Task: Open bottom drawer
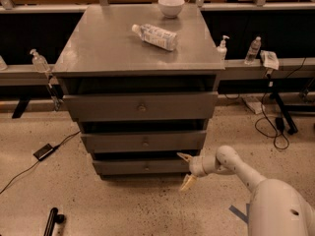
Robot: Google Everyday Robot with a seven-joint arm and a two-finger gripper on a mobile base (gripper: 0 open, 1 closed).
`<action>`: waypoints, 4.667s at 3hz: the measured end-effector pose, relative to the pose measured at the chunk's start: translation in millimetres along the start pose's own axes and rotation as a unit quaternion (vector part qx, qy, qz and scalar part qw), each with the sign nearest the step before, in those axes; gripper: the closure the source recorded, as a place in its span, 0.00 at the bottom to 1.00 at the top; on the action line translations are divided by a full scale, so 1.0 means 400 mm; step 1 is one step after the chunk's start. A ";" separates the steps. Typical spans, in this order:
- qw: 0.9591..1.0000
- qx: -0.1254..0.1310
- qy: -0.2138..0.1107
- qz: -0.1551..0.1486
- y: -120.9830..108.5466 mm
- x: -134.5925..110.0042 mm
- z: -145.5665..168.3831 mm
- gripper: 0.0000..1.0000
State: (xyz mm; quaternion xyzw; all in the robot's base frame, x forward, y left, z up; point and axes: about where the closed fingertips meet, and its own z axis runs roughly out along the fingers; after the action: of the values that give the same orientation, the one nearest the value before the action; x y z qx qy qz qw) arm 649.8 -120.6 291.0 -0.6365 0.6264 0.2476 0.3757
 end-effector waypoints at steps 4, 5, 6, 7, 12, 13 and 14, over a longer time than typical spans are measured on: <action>0.991 0.055 0.010 -0.121 -0.061 0.077 0.112 0.00; 0.975 0.103 0.059 -0.186 -0.108 0.131 0.096 0.00; 0.961 0.124 0.087 -0.232 -0.166 0.170 0.078 0.00; 0.957 0.122 0.102 -0.243 -0.209 0.205 0.093 0.00; 0.957 0.105 0.138 -0.234 -0.209 0.368 0.158 0.65; 0.957 0.105 0.138 -0.234 -0.210 0.362 0.153 0.88; 0.957 0.105 0.138 -0.234 -0.212 0.355 0.147 1.00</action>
Offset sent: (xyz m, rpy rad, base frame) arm 0.0428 0.0168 -0.0536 0.0121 -0.3152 0.0844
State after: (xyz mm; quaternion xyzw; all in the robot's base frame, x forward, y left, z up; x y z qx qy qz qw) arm 755.6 -166.5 158.7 -0.7503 0.5279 -0.0045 0.3979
